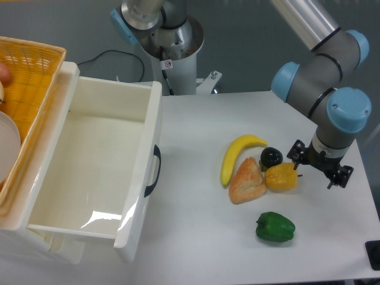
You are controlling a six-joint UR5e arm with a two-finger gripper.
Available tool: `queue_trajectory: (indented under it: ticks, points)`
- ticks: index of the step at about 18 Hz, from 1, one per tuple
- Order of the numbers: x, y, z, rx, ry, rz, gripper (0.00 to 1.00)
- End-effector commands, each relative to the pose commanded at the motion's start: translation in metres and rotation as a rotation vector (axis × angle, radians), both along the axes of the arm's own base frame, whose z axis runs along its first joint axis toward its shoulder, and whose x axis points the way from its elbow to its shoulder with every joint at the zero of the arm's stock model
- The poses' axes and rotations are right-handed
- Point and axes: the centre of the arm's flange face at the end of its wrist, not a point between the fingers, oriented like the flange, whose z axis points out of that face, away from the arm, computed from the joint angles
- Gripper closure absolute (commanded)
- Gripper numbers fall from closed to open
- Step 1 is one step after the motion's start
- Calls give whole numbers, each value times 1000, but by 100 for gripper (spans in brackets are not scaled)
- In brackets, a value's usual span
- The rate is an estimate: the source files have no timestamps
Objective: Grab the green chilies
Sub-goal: 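Move the gripper away from the yellow pepper toward the green pepper, then lower the open gripper down over the green bell pepper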
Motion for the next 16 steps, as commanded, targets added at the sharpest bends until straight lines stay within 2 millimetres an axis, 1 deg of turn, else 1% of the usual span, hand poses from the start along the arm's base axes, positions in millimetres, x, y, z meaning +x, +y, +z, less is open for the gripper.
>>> queue_trajectory:
  ticks: [1, 3, 4, 6, 7, 9, 10, 12, 13, 16]
  points:
    - [-1, 4, -1, 7, 6, -7, 0]
    - [3, 29, -10, 21, 44, -39, 0]
    - [10, 36, -12, 20, 48, -55, 0]
    - [16, 45, -15, 23, 46, -92, 0]
    - [21, 53, -16, 16, 50, -156, 0]
    - [19, 57, -18, 5, 63, -295, 0]
    - [14, 58, -20, 15, 71, -330, 0]
    - [13, 64, -22, 39, 99, -358, 0]
    - [11, 68, -29, 39, 102, -392, 0]
    - [8, 84, -29, 39, 131, -547, 0]
